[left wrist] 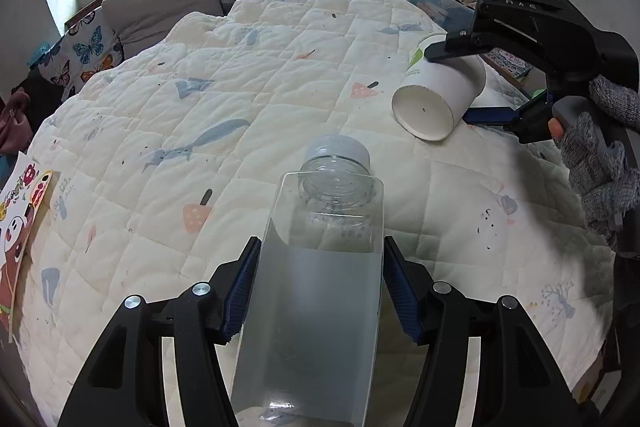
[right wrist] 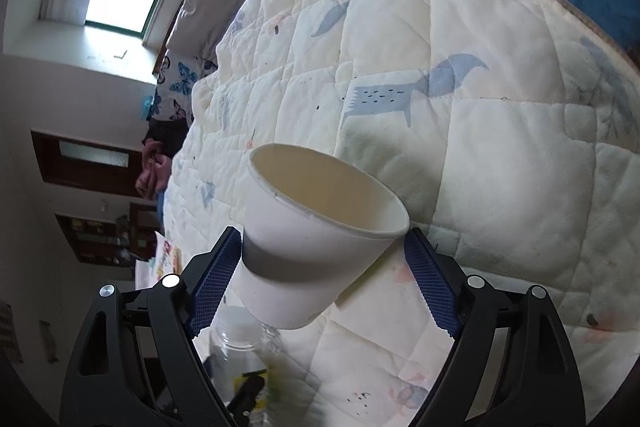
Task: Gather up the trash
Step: 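Grasp the clear plastic bottle with the left tool while the right tool grasps the white paper cup, then carry bottle and paper cup to the green basket, opening right then left tool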
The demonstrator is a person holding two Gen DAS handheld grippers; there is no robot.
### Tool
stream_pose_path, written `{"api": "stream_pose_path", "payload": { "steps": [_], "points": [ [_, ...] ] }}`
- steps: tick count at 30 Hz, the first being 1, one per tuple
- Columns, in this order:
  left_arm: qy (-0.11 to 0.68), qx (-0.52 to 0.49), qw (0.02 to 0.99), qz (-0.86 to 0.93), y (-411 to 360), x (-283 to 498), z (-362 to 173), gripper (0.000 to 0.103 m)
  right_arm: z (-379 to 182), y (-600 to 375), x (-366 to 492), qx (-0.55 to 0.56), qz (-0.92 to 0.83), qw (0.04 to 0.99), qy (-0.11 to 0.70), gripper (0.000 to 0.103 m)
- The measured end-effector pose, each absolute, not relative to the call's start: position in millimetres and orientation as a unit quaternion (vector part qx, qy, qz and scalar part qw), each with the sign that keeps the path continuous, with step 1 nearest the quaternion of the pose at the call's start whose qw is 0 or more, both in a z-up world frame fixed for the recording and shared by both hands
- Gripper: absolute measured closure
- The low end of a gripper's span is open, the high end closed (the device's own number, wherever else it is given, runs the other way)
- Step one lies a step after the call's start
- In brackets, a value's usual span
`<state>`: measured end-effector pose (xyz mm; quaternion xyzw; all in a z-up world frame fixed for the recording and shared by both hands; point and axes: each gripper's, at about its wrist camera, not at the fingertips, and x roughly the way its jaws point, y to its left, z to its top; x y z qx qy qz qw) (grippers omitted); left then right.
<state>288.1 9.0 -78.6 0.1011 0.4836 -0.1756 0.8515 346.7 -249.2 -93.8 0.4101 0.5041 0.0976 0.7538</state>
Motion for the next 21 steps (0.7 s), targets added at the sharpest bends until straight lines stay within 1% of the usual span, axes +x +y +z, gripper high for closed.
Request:
{"api": "stream_pose_path", "payload": {
  "steps": [2,4,8,11,13,17,18,20,21],
  "points": [
    [0.488,0.098,0.849,-0.175,10,290,-81,0.045,-94,-254,347,0.422,0.101,0.748,0.502,0.023],
    [0.492,0.097,0.847,-0.174,9,291,-82,0.044,-93,-256,346,0.421,0.104,0.749,0.501,0.030],
    [0.501,0.092,0.843,-0.174,9,294,-84,0.044,-88,-256,342,0.413,0.121,0.754,0.496,0.031],
    [0.502,0.094,0.842,-0.174,6,297,-84,0.040,-82,-256,336,0.406,0.129,0.760,0.491,0.031],
    [0.502,0.097,0.842,-0.173,5,299,-84,0.036,-78,-252,336,0.398,0.133,0.766,0.487,0.031],
    [0.507,0.099,0.840,-0.166,3,303,-89,0.036,-62,-254,325,0.367,0.138,0.788,0.474,0.031],
    [0.507,0.099,0.840,-0.165,3,303,-89,0.036,-57,-255,322,0.358,0.139,0.794,0.471,0.031],
    [0.509,0.099,0.839,-0.165,3,303,-91,0.041,-48,-259,314,0.336,0.136,0.809,0.463,0.031],
    [0.509,0.099,0.839,-0.167,2,302,-91,0.046,-44,-262,309,0.324,0.132,0.817,0.459,0.031]
  ]
}}
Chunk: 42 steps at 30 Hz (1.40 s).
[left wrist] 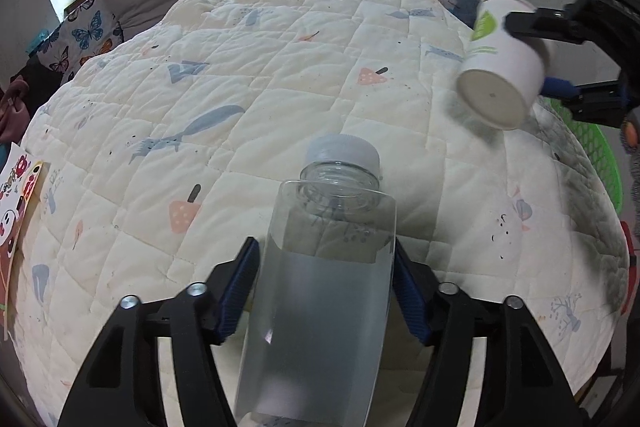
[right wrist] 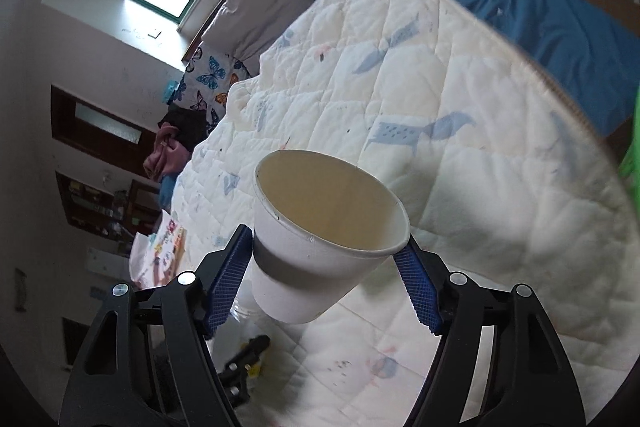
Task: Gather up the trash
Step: 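Carry bottle and paper cup to the green basket, opening right then left tool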
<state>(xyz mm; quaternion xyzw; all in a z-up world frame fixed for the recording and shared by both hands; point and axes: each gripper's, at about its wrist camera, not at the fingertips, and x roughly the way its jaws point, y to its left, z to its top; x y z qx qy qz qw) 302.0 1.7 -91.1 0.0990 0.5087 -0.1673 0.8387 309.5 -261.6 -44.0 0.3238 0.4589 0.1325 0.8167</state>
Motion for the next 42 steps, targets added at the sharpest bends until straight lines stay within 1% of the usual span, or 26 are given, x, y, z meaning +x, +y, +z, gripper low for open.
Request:
{"api": "stream_pose_path", "payload": {
  "steps": [10,15,22,30,35,42],
  "points": [
    [0.487,0.107,0.847,-0.185,-22,284,-72,0.047,-16,-311,256,0.245,0.088,0.867,0.425,0.031],
    [0.471,0.112,0.849,-0.212,-51,270,-54,0.047,-12,-355,222,0.196,0.033,0.889,0.412,0.031],
    [0.453,0.121,0.846,-0.253,-105,253,-34,0.047,-15,-430,180,0.169,-0.053,0.902,0.394,0.031],
    [0.442,0.133,0.838,-0.290,-173,241,-23,0.047,-35,-484,158,0.168,-0.095,0.896,0.400,0.031],
    [0.441,0.142,0.832,-0.307,-211,239,-20,0.047,-45,-498,156,0.164,-0.105,0.894,0.404,0.031],
    [0.442,0.150,0.825,-0.320,-244,238,-19,0.047,-54,-505,163,0.181,-0.093,0.890,0.408,0.029]
  ]
}}
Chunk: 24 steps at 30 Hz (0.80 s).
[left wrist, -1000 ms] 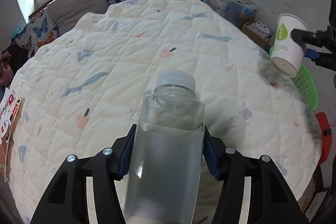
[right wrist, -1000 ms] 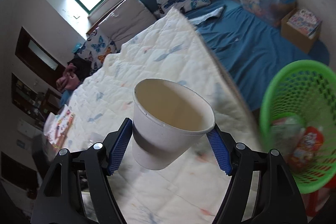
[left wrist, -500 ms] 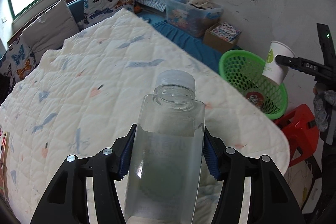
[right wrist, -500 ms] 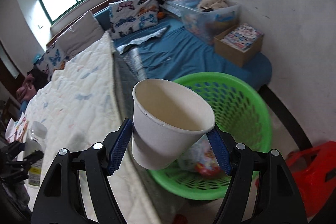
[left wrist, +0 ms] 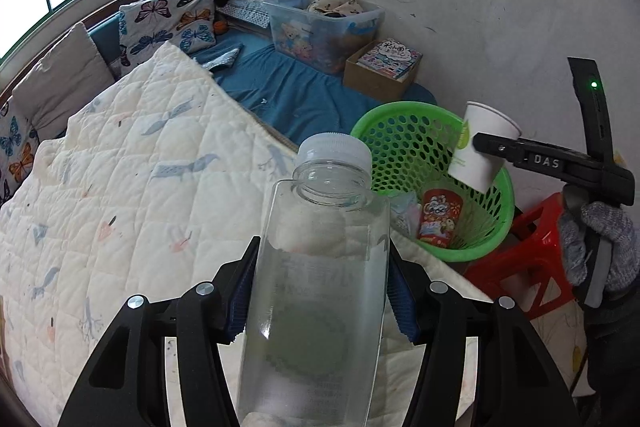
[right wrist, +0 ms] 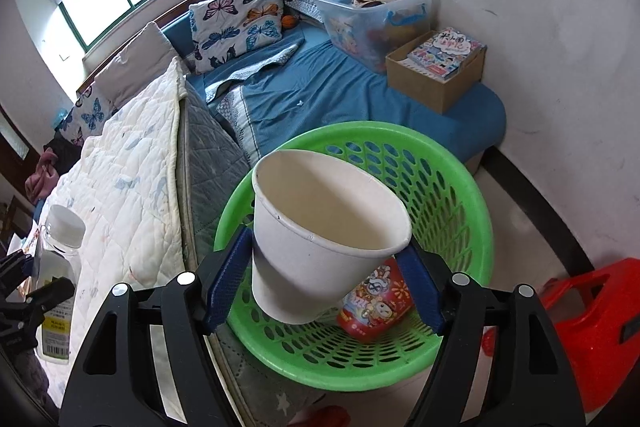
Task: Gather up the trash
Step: 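Carry bottle and paper cup to the green basket, opening right then left tool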
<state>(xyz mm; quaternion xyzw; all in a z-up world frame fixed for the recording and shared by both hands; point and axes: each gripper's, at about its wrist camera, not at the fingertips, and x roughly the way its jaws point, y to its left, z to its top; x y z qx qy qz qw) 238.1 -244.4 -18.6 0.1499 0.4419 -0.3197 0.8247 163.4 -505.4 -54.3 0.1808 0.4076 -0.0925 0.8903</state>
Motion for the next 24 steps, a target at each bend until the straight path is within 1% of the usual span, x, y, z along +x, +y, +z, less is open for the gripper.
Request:
{"api": "stream_pose_path", "payload": {
  "steps": [4,16,24],
  "points": [
    [0.444,0.156,0.821,-0.325,-256,236,-20,0.047,-56,-506,170,0.189,-0.083,0.890,0.407,0.024],
    [0.454,0.168,0.803,-0.347,-299,239,-32,0.047,-46,-516,150,0.191,-0.083,0.897,0.389,0.024],
    [0.467,0.181,0.787,-0.360,-346,243,-45,0.047,-45,-527,130,0.161,-0.110,0.900,0.389,0.024]
  ]
}}
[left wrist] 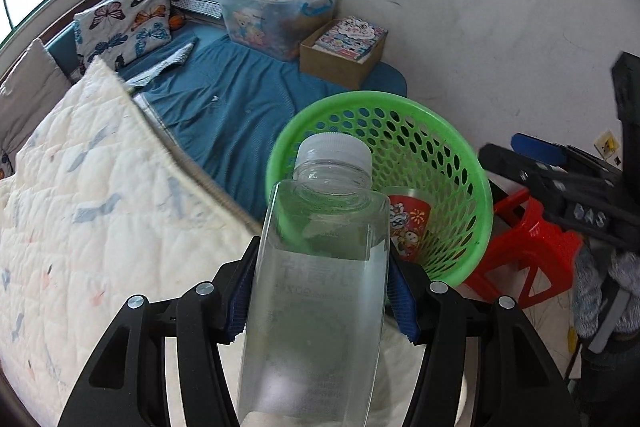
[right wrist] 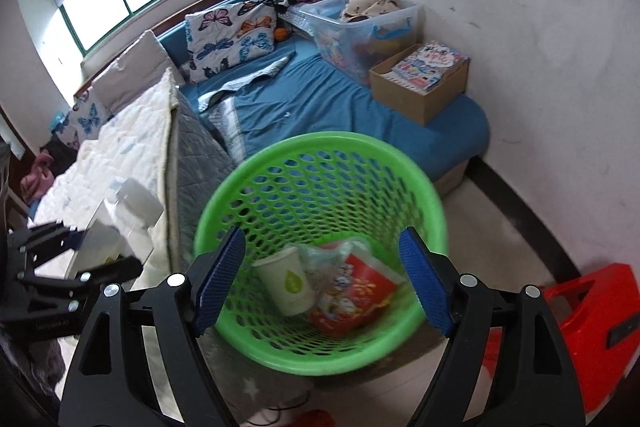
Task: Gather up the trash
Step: 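Carry bottle and paper cup to the green basket, opening right then left tool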
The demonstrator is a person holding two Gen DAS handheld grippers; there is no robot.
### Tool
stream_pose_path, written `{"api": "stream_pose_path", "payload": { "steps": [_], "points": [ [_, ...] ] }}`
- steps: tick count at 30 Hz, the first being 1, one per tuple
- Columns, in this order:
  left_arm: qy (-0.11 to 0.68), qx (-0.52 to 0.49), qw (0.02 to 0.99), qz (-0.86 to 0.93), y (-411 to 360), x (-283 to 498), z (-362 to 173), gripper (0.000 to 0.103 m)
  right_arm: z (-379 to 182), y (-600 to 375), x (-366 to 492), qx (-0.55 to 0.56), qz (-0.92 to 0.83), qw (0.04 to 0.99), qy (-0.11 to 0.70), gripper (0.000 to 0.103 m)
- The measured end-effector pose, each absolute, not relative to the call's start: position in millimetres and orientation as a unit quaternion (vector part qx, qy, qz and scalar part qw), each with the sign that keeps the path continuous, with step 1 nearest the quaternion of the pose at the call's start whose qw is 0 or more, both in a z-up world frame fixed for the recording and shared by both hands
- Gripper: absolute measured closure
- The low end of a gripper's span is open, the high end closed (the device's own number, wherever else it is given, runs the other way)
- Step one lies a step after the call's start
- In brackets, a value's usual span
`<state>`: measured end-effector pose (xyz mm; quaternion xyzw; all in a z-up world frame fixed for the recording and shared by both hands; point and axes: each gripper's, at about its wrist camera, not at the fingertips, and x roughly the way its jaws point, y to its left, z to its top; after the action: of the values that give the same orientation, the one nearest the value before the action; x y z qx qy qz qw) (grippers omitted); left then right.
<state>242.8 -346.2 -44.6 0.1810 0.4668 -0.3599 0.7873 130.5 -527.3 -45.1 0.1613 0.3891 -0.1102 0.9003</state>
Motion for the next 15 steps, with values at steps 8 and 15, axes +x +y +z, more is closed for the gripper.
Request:
{"api": "stream_pose_path", "payload": {
  "steps": [8,15],
  "points": [
    [0.493,0.192,0.766,-0.365,-392,254,-64,0.047,-55,-530,117,0.145,-0.116,0.900,0.395,0.024],
    [0.519,0.188,0.753,-0.358,-423,271,-81,0.047,-61,-533,112,0.135,-0.120,0.900,0.397,0.024]
  ]
}}
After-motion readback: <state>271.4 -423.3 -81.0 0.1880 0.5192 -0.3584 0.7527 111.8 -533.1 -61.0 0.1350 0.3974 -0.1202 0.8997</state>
